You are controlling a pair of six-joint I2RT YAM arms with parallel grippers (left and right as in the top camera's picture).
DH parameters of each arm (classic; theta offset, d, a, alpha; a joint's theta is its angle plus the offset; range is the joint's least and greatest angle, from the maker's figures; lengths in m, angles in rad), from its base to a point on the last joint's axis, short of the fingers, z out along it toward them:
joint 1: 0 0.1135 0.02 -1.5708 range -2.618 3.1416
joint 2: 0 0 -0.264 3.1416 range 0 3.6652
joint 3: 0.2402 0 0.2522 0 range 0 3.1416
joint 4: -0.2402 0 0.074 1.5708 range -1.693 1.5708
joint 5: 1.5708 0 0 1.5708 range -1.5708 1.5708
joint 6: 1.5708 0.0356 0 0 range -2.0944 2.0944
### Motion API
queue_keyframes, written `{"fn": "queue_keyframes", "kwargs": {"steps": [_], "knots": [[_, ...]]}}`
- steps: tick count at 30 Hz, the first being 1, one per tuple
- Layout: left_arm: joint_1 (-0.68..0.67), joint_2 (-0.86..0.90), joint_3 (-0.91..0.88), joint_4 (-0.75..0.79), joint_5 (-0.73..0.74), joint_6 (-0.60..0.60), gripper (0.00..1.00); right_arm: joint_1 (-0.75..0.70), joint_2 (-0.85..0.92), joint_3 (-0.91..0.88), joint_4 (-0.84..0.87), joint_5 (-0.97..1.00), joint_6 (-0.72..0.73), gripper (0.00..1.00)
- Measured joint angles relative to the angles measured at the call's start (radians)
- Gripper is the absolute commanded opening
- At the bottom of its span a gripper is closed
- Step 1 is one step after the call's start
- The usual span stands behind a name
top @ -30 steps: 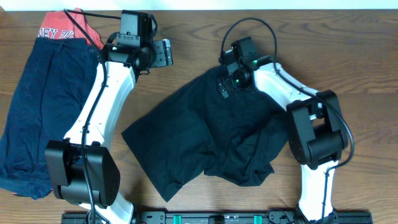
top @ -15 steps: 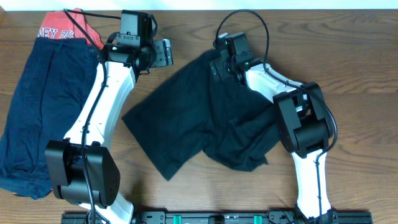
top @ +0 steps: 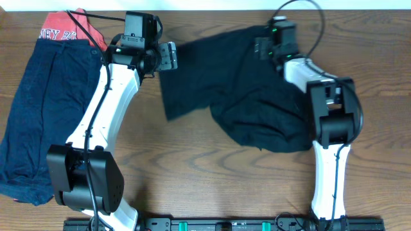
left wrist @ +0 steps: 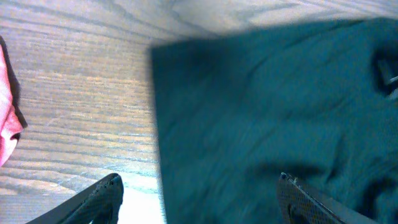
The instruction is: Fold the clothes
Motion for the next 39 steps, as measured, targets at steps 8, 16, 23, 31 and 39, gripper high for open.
{"fn": "queue_keyframes", "kwargs": {"steps": [8, 16, 23, 31, 39], "knots": [[0.000, 0.010, -0.029, -0.006, 0.000, -0.003, 0.80, -0.107, 0.046, 0.177, -0.211, -0.010, 0.034, 0.97], [-0.021, 0.055, -0.031, -0.009, 0.000, 0.007, 0.79, -0.114, 0.065, 0.489, -0.720, -0.084, 0.021, 0.99], [-0.175, 0.054, -0.032, -0.124, 0.000, 0.156, 0.74, -0.112, 0.011, 0.636, -1.004, -0.158, -0.002, 0.99], [-0.464, 0.054, -0.037, -0.364, 0.008, 0.344, 0.66, -0.117, -0.091, 0.655, -1.050, -0.170, -0.025, 0.99], [-0.632, 0.054, -0.047, -0.317, 0.053, 0.388, 0.67, -0.130, -0.095, 0.661, -1.098, -0.171, -0.028, 0.99]]}}
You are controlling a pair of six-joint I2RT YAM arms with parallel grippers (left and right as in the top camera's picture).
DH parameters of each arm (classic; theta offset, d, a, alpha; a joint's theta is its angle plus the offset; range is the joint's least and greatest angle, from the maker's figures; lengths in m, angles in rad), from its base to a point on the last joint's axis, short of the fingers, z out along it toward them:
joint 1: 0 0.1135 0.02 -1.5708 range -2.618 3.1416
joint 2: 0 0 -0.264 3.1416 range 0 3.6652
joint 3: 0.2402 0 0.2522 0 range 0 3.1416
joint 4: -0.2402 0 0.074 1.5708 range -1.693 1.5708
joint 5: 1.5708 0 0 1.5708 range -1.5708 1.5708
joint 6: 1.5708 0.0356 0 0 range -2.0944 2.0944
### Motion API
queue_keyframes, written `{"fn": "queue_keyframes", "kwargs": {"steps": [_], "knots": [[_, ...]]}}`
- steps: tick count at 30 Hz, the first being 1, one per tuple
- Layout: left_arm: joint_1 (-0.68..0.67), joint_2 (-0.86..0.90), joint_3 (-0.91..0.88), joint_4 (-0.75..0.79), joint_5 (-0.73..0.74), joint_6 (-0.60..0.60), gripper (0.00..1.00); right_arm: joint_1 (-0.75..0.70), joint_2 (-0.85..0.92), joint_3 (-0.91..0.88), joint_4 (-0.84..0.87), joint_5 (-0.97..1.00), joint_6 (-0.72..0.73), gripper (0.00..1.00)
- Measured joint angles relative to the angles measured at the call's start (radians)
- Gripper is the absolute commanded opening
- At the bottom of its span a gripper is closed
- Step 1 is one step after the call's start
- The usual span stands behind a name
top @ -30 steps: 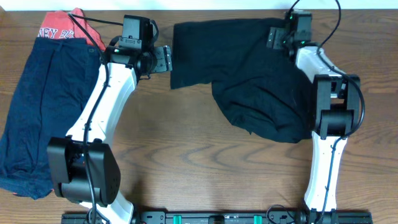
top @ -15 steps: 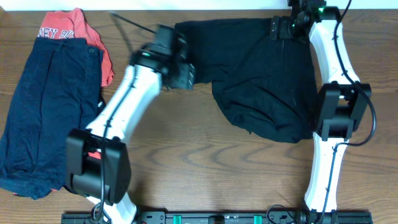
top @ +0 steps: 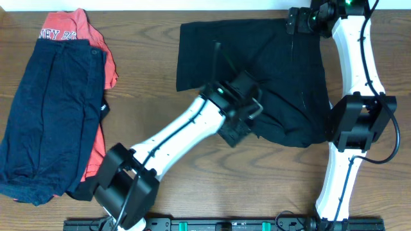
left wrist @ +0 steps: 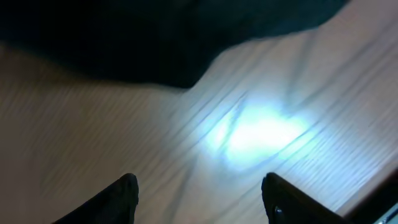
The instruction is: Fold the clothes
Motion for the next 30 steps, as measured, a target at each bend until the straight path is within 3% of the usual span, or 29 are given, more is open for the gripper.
{"fn": "queue_keyframes", "kwargs": {"steps": [6, 23, 30], "knots": [[-0.035, 0.000, -0.086, 0.200, 0.011, -0.055, 0.79, -0.001, 0.000, 0.000, -0.023, 0.000, -0.005, 0.99], [-0.033, 0.049, -0.144, 0.428, 0.011, -0.243, 0.80, -0.001, 0.000, 0.000, -0.048, 0.000, -0.009, 0.99], [-0.033, 0.156, -0.145, 0.470, 0.011, -0.276, 0.80, -0.001, 0.000, 0.000, -0.057, 0.011, -0.033, 0.99]]}}
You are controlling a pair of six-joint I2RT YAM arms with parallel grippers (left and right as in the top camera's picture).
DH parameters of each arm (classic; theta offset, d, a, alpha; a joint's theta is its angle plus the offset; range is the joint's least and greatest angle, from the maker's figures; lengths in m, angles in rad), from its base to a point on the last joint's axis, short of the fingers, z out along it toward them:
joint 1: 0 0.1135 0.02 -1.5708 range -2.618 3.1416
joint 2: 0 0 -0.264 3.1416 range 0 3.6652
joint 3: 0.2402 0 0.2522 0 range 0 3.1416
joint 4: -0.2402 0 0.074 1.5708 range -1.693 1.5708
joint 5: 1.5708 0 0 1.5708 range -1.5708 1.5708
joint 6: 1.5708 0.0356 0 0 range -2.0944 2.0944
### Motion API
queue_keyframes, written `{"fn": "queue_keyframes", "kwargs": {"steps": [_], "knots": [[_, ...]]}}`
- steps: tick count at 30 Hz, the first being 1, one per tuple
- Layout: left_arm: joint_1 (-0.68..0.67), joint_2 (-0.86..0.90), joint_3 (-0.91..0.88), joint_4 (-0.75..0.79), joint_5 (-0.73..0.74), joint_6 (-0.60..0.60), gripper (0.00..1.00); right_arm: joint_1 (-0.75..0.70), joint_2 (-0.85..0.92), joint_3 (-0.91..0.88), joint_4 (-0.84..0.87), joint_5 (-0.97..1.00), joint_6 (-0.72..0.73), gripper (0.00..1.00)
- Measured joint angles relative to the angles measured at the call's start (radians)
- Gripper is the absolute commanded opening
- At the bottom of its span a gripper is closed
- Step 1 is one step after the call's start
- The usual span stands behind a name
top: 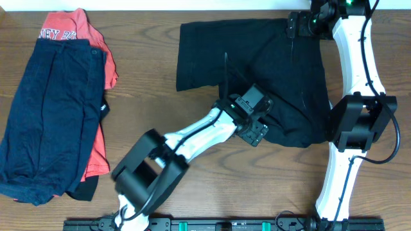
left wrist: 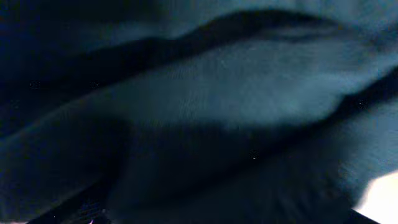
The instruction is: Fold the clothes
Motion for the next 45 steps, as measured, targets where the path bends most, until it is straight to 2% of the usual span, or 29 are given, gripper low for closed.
{"fn": "queue_keyframes", "kwargs": {"steps": [7, 10, 12, 21, 31, 35, 36, 37, 39, 40, 45], "knots": [[0.000, 0.014, 0.000, 0.013, 0.000, -0.015, 0.80, 0.000, 0.000, 0.000, -0.003, 0.017, -0.007, 0.99], [0.000, 0.014, 0.000, 0.006, 0.000, -0.025, 0.72, 0.000, 0.000, 0.000, -0.004, 0.020, -0.010, 0.99], [0.000, 0.014, 0.000, -0.012, 0.000, -0.034, 0.71, 0.000, 0.000, 0.000, -0.005, 0.021, -0.010, 0.99], [0.000, 0.014, 0.000, -0.060, -0.005, -0.049, 0.71, 0.000, 0.000, 0.000, -0.004, 0.023, -0.010, 0.99], [0.000, 0.022, 0.000, 0.107, -0.039, -0.057, 0.72, 0.000, 0.000, 0.000, -0.004, 0.024, -0.011, 0.99], [0.000, 0.036, 0.000, 0.127, -0.058, -0.063, 0.71, 0.000, 0.000, 0.000, -0.004, 0.024, -0.018, 0.99], [0.000, 0.039, 0.000, 0.127, -0.061, -0.063, 0.64, 0.000, 0.000, 0.000, -0.004, 0.024, -0.018, 0.99], [0.000, 0.040, 0.000, 0.127, -0.062, -0.069, 0.52, 0.000, 0.000, 0.000, -0.003, 0.023, -0.018, 0.99], [0.000, 0.042, 0.000, 0.127, -0.065, -0.072, 0.13, 0.000, 0.000, 0.000, -0.004, 0.024, -0.018, 0.99], [0.000, 0.042, 0.000, 0.126, -0.067, -0.069, 0.06, 0.000, 0.000, 0.000, -0.003, 0.024, -0.018, 0.99], [0.000, 0.037, 0.000, 0.090, -0.133, -0.067, 0.06, 0.000, 0.000, 0.000, -0.004, 0.024, -0.018, 0.99]]}}
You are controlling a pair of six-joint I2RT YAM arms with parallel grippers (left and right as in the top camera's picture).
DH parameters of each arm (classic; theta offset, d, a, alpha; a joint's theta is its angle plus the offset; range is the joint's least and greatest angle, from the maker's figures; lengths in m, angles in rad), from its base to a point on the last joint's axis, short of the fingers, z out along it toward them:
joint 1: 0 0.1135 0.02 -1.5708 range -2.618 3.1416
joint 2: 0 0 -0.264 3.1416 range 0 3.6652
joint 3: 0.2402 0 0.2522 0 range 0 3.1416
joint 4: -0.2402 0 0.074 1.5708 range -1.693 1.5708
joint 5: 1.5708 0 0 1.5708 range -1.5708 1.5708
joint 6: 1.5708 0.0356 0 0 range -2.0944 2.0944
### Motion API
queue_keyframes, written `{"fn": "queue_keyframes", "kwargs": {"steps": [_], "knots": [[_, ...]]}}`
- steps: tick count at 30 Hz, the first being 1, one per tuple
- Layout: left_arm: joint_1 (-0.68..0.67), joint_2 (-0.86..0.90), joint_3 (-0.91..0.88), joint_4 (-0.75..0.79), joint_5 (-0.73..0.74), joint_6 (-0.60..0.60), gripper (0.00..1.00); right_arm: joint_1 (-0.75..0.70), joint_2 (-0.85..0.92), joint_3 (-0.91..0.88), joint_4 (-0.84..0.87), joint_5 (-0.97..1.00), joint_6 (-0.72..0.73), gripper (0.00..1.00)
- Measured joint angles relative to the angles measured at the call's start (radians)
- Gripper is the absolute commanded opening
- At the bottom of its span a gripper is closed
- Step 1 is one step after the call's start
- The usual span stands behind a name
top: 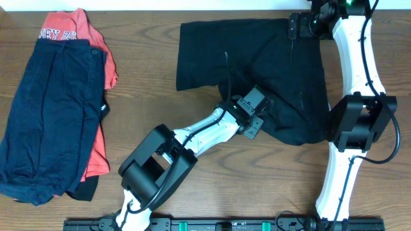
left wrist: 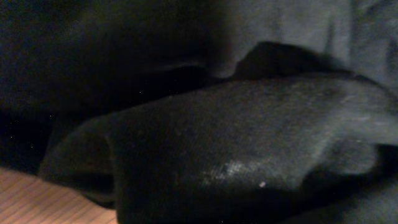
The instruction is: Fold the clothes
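A black garment (top: 218,58) lies spread across the back middle of the table. My left gripper (top: 254,126) sits at its lower hem, right of centre. In the left wrist view a bunched fold of the black garment (left wrist: 236,143) fills the frame and hides the fingers. Wood shows where an open finger would stand, so the jaws are closed on the fold. My right gripper (top: 294,25) rests on the garment's far right corner, apparently shut on it.
A pile of clothes lies at the left: a navy garment (top: 51,109) on top of a red shirt (top: 70,29). The wooden table (top: 192,167) shows in front of the black garment. My right arm (top: 353,83) runs down the garment's right side.
My left gripper has shifted slightly up and left at the hem. The cloth under it is now bunched into a fold, and a strip of table shows at the lower left. The right arm is unchanged.
The black garment first lay crumpled, with my left gripper open at its left edge and my right gripper on its upper part. Then it lay spread out, its corner at my right gripper, my left open over bare wood. Then my left was at the hem, now shut on a fold.
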Motion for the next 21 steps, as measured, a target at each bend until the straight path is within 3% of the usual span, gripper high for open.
{"fn": "queue_keyframes", "kwargs": {"steps": [4, 13, 21], "knots": [[0.002, -0.066, -0.001, -0.048, -0.122, 0.009, 0.06, 0.000, 0.000, 0.000, -0.007, 0.000, 0.000, 0.99], [0.008, -0.414, 0.000, -0.132, -0.409, 0.143, 0.06, 0.000, 0.000, 0.000, -0.073, -0.007, -0.002, 0.99], [0.008, -0.425, 0.000, -0.248, -0.462, 0.184, 0.06, -0.006, 0.000, 0.000, -0.368, -0.232, -0.065, 0.89]]}}
